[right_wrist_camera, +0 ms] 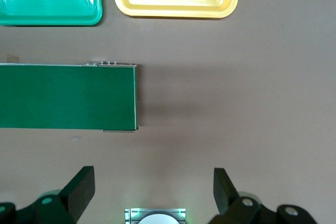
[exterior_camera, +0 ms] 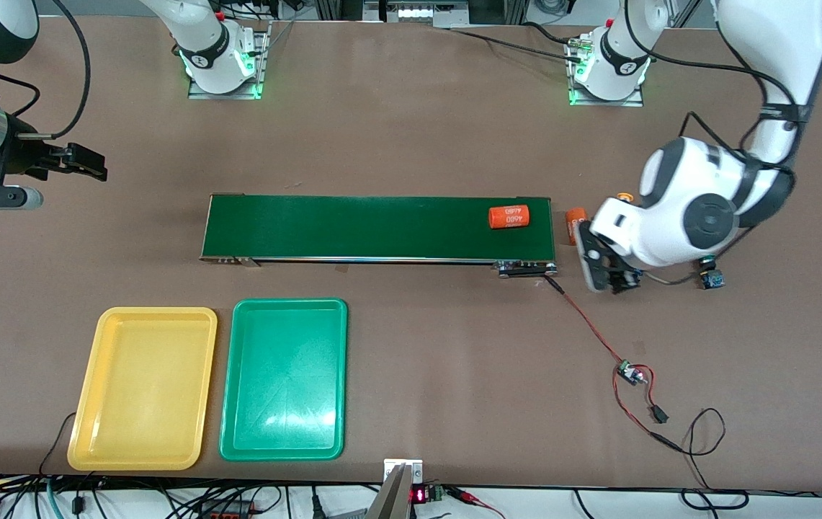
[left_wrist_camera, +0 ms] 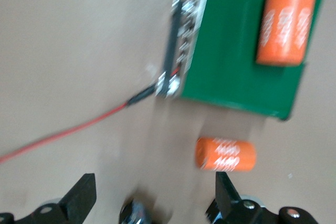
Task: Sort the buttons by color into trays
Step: 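Move the left gripper over the green-based push button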
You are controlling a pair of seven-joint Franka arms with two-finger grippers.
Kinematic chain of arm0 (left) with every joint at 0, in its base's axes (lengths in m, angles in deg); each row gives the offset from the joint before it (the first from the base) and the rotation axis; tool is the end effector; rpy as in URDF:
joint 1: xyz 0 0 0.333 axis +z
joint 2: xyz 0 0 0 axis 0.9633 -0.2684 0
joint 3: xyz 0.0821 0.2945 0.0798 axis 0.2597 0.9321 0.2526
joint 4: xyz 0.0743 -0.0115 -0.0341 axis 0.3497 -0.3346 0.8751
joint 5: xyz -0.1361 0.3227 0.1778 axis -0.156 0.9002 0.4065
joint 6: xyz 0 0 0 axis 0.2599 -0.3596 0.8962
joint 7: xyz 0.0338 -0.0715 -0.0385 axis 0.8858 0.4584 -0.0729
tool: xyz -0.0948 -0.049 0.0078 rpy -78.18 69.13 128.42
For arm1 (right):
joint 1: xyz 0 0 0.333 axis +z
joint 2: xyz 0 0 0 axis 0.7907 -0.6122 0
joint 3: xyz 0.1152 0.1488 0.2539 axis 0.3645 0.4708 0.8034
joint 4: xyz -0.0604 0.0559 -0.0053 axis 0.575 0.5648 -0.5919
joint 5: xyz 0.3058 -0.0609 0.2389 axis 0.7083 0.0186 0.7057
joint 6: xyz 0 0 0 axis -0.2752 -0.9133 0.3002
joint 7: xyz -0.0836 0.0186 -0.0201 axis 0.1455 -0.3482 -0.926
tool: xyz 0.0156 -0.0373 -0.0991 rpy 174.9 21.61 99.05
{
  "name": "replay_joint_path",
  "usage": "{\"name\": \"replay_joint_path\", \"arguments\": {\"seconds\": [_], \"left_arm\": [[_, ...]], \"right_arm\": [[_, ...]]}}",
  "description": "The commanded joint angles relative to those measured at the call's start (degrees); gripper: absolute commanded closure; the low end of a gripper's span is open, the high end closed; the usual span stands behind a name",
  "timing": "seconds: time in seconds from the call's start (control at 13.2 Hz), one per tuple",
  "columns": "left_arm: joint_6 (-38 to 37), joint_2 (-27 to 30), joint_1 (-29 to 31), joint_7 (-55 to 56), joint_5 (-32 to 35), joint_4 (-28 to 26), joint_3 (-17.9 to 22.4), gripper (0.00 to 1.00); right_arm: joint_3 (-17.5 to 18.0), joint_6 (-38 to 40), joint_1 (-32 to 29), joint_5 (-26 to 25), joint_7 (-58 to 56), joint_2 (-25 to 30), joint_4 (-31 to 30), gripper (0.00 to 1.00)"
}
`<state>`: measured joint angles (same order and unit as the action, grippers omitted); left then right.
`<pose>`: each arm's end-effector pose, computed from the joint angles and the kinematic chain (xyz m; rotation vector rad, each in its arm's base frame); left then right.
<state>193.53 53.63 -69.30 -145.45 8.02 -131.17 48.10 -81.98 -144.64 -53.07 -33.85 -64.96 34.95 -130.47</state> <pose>0.6088 -0.1108 0.3179 2.4174 -1.7958 -0.1610 0.5511 0.0046 0.5504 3.0891 0.0190 -0.2718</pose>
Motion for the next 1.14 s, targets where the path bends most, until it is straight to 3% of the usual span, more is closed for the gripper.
{"name": "replay_joint_path", "arguments": {"seconds": [0.0, 0.23, 0.68, 1.06], "left_arm": [[5.32, 0.03, -0.39, -0.41, 1.15, -0.50, 5.20, 0.00], [5.87, -0.93, 3.21, 3.42, -7.60, -1.90, 7.41, 0.00], [5.08, -0.85, 2.96, 31.63, -7.99, -5.94, 7.86, 0.00], [5.78, -0.93, 2.60, 36.41, -8.00, -9.20, 7.77, 0.00]], "right_arm": [[-0.02, -0.38, 0.11, -0.02, -0.21, 0.45, -0.33, 0.00], [-0.02, -0.38, 0.11, -0.02, -0.21, 0.45, -0.33, 0.00], [-0.02, -0.38, 0.11, -0.02, -0.21, 0.45, -0.33, 0.00], [-0.02, -0.38, 0.37, -0.29, -0.30, 0.54, -0.33, 0.00]]}}
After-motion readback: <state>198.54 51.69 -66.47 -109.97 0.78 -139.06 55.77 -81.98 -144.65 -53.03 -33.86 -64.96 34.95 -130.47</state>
